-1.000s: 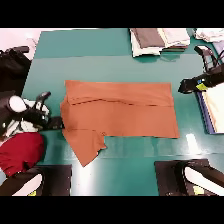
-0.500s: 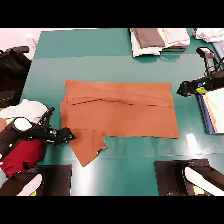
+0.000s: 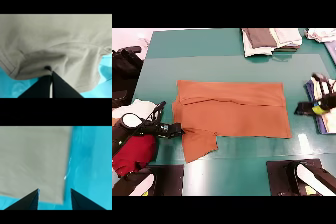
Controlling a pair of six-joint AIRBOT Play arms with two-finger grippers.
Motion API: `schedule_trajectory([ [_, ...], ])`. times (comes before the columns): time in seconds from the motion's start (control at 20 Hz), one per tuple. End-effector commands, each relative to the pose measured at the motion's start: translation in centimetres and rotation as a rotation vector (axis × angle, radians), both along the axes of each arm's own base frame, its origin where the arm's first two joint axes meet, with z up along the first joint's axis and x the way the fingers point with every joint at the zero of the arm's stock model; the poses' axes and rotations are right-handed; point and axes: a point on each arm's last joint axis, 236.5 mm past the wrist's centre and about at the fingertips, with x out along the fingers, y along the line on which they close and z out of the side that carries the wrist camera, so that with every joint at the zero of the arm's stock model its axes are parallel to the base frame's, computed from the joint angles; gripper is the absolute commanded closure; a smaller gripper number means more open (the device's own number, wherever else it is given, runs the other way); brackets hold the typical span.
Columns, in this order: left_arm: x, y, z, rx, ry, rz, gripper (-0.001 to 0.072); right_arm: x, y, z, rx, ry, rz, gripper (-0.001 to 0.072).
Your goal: Fold the shirts.
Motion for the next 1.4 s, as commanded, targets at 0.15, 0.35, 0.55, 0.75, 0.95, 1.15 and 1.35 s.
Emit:
schedule_trajectory([
  [0.15,1.2,0.7,1.3,0.043,-0.051,-0.032,0.0686,-8.0,1.7,-8.2,0.320,0.223,-0.257,0.0159],
  [0.35,1.4,0.8,1.3,0.044,-0.055,-0.028,0.0686,-6.2,4.1,-9.7,0.391,0.203,-0.244,0.0258],
  [0.55,1.3,0.8,1.3,0.047,-0.054,-0.032,0.0686,-4.2,5.1,-9.5,0.297,0.106,-0.125,0.0535],
  [0.75,0.4,1.5,2.2,0.092,-0.045,-0.093,0.0688,-3.3,5.6,-7.3,0.247,0.002,-0.058,0.0695],
  [0.95,-2.4,3.1,5.3,0.166,-0.106,-0.112,0.0689,-4.5,4.9,-4.2,0.175,-0.038,0.012,0.0695],
  [1.15,-6.1,2.6,7.5,0.143,-0.097,-0.157,0.0688,-5.8,2.4,0.0,0.026,-0.064,0.037,0.0696],
  [1.35,-2.5,2.8,9.3,0.158,-0.214,-0.123,0.0689,-4.1,1.1,2.6,-0.027,-0.126,0.036,0.0696],
])
